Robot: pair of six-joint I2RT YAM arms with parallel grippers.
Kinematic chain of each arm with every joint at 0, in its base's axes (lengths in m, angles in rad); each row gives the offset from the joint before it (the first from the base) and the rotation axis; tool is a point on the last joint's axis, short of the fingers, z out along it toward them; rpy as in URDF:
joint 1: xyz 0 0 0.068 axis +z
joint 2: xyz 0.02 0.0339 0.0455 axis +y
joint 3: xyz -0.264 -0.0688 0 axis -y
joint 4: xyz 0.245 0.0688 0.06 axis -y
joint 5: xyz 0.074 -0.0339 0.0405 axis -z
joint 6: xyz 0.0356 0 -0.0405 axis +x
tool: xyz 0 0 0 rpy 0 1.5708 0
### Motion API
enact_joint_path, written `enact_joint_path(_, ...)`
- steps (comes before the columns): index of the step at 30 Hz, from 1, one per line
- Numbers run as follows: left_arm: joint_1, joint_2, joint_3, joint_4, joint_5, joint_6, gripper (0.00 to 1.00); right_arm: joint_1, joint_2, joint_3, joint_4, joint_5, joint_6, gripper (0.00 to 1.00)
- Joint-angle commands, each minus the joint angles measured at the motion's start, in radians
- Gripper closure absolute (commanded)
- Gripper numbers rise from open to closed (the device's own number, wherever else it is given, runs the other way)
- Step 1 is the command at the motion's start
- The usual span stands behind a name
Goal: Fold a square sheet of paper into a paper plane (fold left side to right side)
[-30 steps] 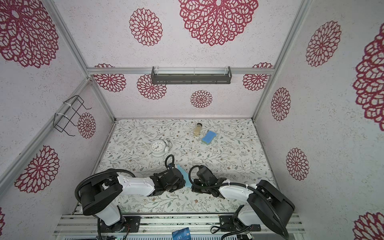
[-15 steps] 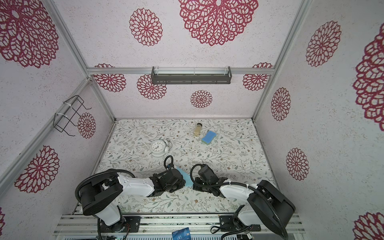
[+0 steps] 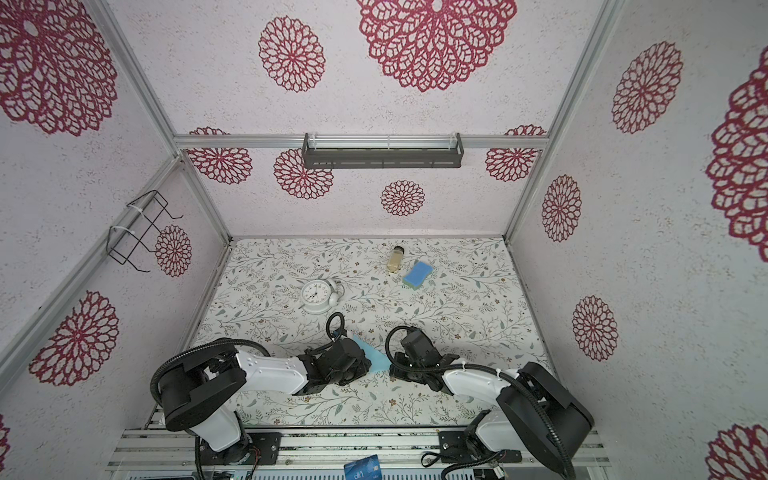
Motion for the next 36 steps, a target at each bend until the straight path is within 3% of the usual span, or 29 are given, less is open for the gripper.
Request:
enact_joint_path(1, -0.008, 0.031, -0.046, -0.146, 0.002, -0.016, 1.0, -0.027, -0.011, -0.04, -0.079, 0.026, 0.018, 1.0)
enact_joint_path(18, 0.005, 0.052, -0.037, -0.147, 0.027, 0.036, 1.0, -0.188, -0.106, -0.083, -0.132, -0.061, -0.004, 1.0)
enact_joint_path(28, 0.005, 0.126, 0.188, -0.29, 0.041, 0.316, 1.0, -0.188, -0.254, -0.015, -0.244, -0.13, -0.07, 1.0)
enact_joint_path(36, 0.005, 0.131, 0.215, -0.283, 0.051, 0.324, 1.0, -0.184, -0.19, 0.015, -0.188, -0.172, -0.088, 1.0)
